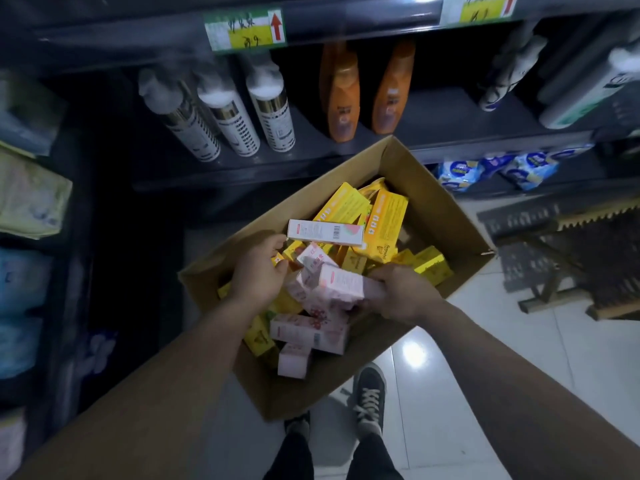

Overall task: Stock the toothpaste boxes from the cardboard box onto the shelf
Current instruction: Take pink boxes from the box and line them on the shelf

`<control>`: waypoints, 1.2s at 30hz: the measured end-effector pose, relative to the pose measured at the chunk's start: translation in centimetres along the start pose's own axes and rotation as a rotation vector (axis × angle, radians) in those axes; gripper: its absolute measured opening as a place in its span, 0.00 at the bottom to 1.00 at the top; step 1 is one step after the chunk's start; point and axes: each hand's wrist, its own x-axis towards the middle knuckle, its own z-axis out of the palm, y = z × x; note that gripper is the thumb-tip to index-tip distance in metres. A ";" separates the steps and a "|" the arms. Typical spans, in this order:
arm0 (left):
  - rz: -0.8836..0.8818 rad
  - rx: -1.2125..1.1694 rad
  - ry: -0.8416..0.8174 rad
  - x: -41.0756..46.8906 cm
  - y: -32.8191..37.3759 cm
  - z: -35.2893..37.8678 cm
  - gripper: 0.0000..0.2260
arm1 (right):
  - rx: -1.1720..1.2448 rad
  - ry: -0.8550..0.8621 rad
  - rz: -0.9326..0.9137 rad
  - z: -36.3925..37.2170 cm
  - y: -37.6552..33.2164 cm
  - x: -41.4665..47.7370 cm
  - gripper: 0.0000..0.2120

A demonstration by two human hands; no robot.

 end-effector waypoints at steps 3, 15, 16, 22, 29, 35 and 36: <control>0.052 0.057 0.012 1.1 0.3 0.4 0.23 | 0.096 0.112 -0.010 -2.6 1.1 -0.1 0.17; 0.206 0.584 -0.108 5.2 1.7 3.2 0.25 | 0.329 0.268 0.059 -4.7 3.3 0.4 0.06; 0.212 0.598 -0.092 5.3 1.7 3.2 0.23 | 0.338 0.276 0.056 -4.7 3.2 0.4 0.08; 0.307 0.394 0.008 3.7 1.6 1.5 0.16 | 0.339 0.332 0.075 -5.3 2.1 -0.2 0.07; 0.177 -0.014 0.149 -0.1 2.1 -3.7 0.17 | 0.347 0.366 0.086 -8.1 -1.4 -3.8 0.11; -0.012 -0.429 0.159 -4.9 4.2 -9.8 0.03 | 0.463 0.365 0.036 -11.3 -6.6 -8.5 0.05; -0.008 -0.443 0.178 -5.7 4.4 -10.8 0.03 | 0.465 0.357 0.009 -11.8 -7.6 -9.3 0.06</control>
